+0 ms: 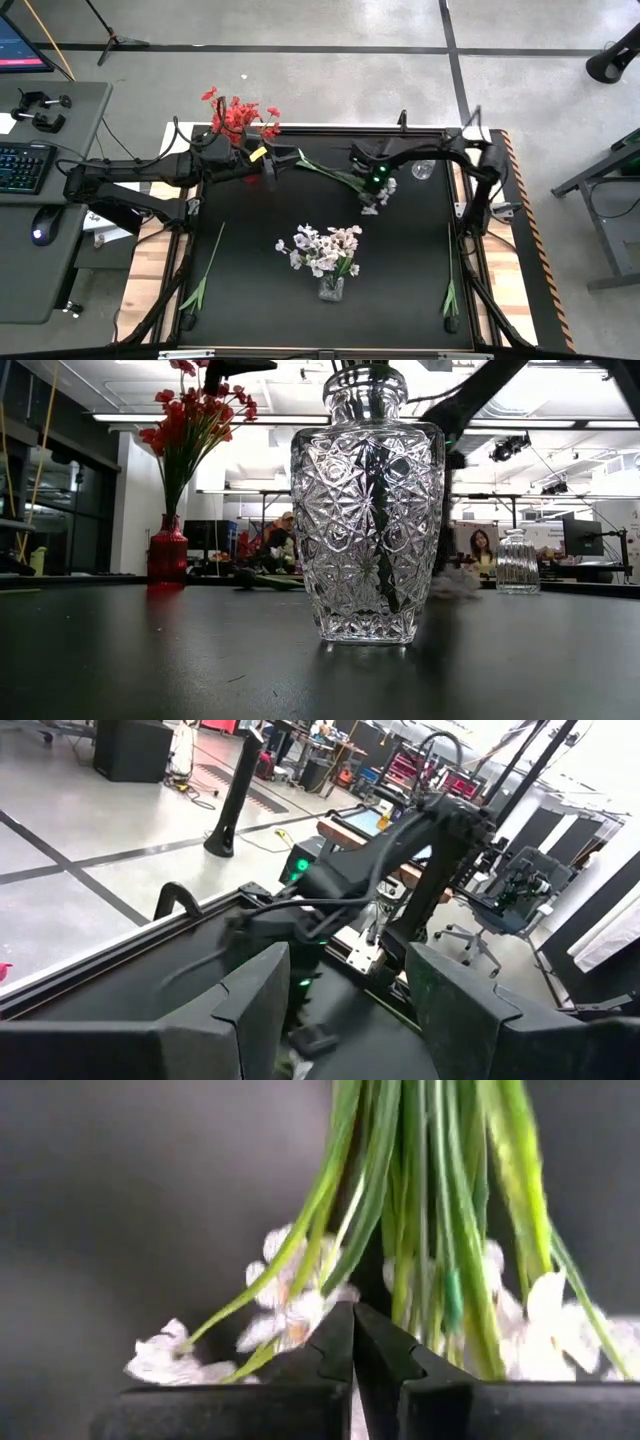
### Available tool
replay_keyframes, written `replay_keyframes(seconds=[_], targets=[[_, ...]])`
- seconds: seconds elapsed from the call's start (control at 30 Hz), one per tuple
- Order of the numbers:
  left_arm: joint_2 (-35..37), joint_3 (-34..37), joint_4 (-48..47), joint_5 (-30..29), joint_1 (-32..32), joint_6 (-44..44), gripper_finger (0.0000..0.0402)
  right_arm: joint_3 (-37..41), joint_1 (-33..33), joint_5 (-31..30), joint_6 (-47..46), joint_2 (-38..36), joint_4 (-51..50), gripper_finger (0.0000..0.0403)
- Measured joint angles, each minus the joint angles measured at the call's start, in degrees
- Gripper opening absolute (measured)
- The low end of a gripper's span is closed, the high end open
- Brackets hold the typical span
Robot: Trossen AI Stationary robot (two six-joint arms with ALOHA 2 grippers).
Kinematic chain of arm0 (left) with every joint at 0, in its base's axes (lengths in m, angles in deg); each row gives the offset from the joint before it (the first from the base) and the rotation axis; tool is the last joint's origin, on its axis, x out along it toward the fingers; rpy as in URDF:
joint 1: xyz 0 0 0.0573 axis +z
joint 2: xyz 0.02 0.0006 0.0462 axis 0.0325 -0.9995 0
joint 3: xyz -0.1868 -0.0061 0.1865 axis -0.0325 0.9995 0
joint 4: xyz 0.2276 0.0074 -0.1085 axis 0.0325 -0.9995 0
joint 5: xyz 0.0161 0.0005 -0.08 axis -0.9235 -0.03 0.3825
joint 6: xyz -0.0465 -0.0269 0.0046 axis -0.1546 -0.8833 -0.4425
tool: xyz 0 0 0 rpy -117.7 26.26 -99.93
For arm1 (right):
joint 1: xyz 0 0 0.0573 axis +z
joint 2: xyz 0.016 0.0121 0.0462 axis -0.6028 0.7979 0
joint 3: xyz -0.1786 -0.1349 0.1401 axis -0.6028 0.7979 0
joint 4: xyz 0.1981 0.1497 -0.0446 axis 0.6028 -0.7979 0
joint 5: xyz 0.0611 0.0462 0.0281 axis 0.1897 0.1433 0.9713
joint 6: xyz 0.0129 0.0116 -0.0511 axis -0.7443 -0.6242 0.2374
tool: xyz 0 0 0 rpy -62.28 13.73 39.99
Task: Sort flowers into vase by color
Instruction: Put the white flowers into the bottom transparent vase
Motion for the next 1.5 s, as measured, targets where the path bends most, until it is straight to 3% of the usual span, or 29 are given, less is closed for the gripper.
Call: replay_keyframes(seconds=[0.17,0.4,0.63,0.77,0.97,1.13,1.33,1.5], targets=[[0.0,0.0,-0.24,-0.03,0.0,0.95,0.0188,14.78,-0.75,2.65,-4.24,-12.04,4.21,0.0],[0.0,0.0,-0.15,-0.18,0.85,0.96,0.0188,31.93,2.35,11.78,-19.94,-30.13,12.91,0.0],[0.0,0.0,0.31,-0.15,1.55,0.39,0.0188,33.7,5.94,11.24,-27.41,-44.89,9.29,0.0],[0.0,0.0,0.29,-0.13,1.55,0.41,0.0188,31.68,5.58,9.92,-26.77,-50.79,17.8,0.0],[0.0,0.0,0.31,-0.09,1.55,0.41,0.0188,28.82,2.6,8.58,-21.85,-48.65,24.54,0.0024],[0.0,0.0,0.28,0.02,1.55,0.41,0.0188,25.27,1.45,8.55,-12.27,-41.76,23.0,0.0101],[0.0,0.0,0.27,0.02,1.55,0.45,0.0188,19.86,1.46,5.02,12.69,-32.34,19.79,0.0209],[0.0,0.0,0.26,1.05,1.55,0.48,0.0188,15.67,1.48,0.68,35.74,-26.07,18.21,0.0243]])
